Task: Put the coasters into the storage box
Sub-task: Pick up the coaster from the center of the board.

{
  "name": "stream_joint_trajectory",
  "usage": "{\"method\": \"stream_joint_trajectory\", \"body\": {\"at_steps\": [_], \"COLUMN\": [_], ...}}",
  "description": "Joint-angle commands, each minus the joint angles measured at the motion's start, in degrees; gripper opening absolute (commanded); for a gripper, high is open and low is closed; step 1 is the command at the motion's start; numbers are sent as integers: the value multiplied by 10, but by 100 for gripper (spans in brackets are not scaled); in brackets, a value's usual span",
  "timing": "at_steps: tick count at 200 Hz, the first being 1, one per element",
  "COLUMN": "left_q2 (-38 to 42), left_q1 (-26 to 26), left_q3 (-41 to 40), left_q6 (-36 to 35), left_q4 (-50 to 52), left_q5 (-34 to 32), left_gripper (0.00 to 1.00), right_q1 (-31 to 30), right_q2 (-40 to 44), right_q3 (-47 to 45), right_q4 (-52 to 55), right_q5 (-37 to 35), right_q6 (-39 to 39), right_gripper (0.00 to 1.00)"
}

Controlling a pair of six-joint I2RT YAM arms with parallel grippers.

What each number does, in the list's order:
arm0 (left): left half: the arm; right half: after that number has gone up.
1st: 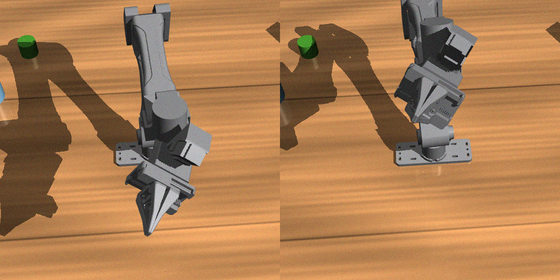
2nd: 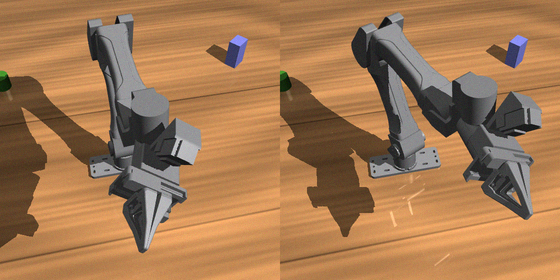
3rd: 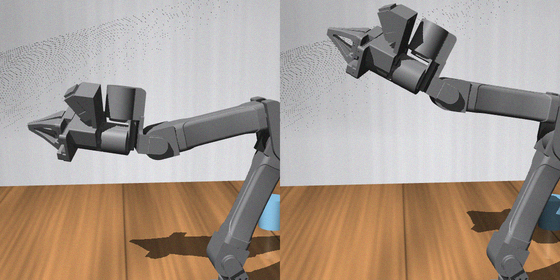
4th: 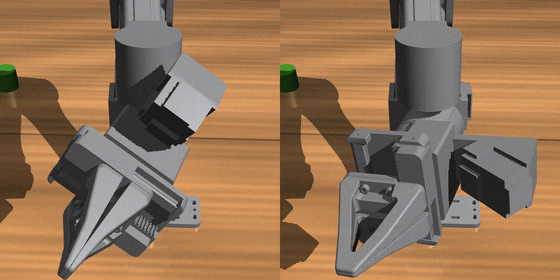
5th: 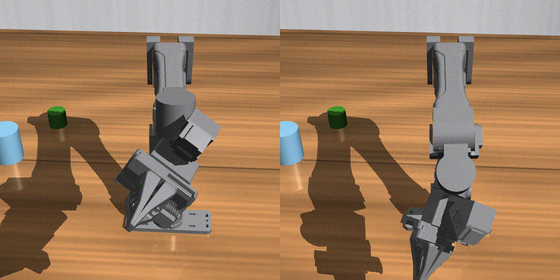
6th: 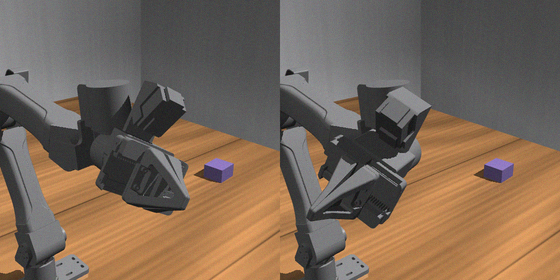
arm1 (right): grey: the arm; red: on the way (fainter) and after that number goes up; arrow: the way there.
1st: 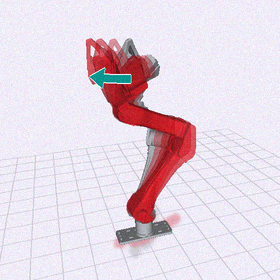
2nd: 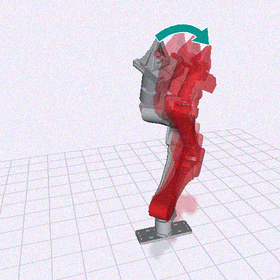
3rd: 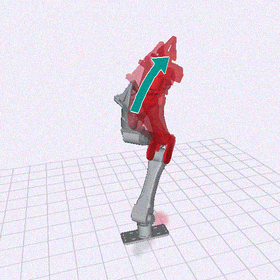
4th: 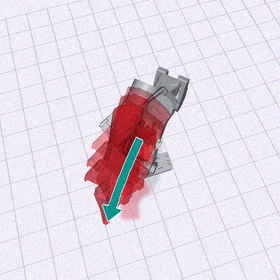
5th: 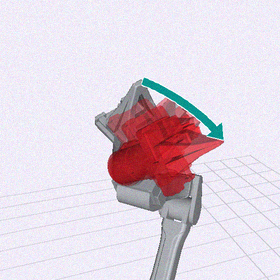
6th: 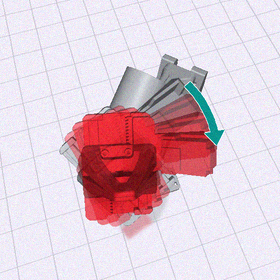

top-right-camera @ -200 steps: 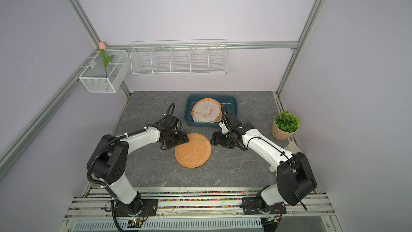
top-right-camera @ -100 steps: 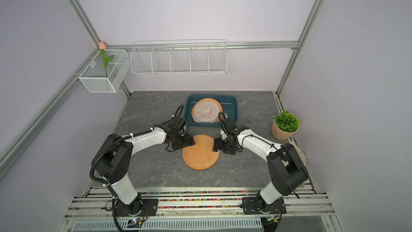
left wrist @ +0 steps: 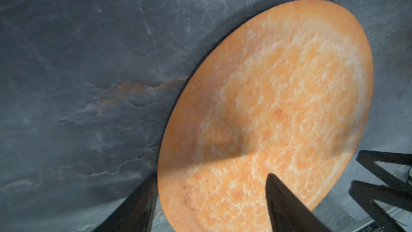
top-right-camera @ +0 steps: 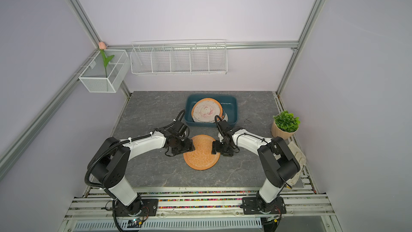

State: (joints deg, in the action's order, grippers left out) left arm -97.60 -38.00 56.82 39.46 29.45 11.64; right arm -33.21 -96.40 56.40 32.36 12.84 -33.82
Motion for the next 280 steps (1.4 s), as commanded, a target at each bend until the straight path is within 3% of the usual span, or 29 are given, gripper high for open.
{"method": "stream_joint_trajectory", "body": {"at_steps": [1,280], "left_q2": [-16,-75], "left_q1": [-4,-27], "left_q3": [-18,23], "left_q6": [13,-7], "left_q4": [25,31], "left_q5": [5,34], "left_gripper": [74,68], "right_q1": [-8,-52], "right_q2": [-14,-89], "right_q3": [-11,28], "right_q4": [-11,-49], "right_q5": [-6,17], "right_q6": [7,-6], "right_gripper": [74,73]}}
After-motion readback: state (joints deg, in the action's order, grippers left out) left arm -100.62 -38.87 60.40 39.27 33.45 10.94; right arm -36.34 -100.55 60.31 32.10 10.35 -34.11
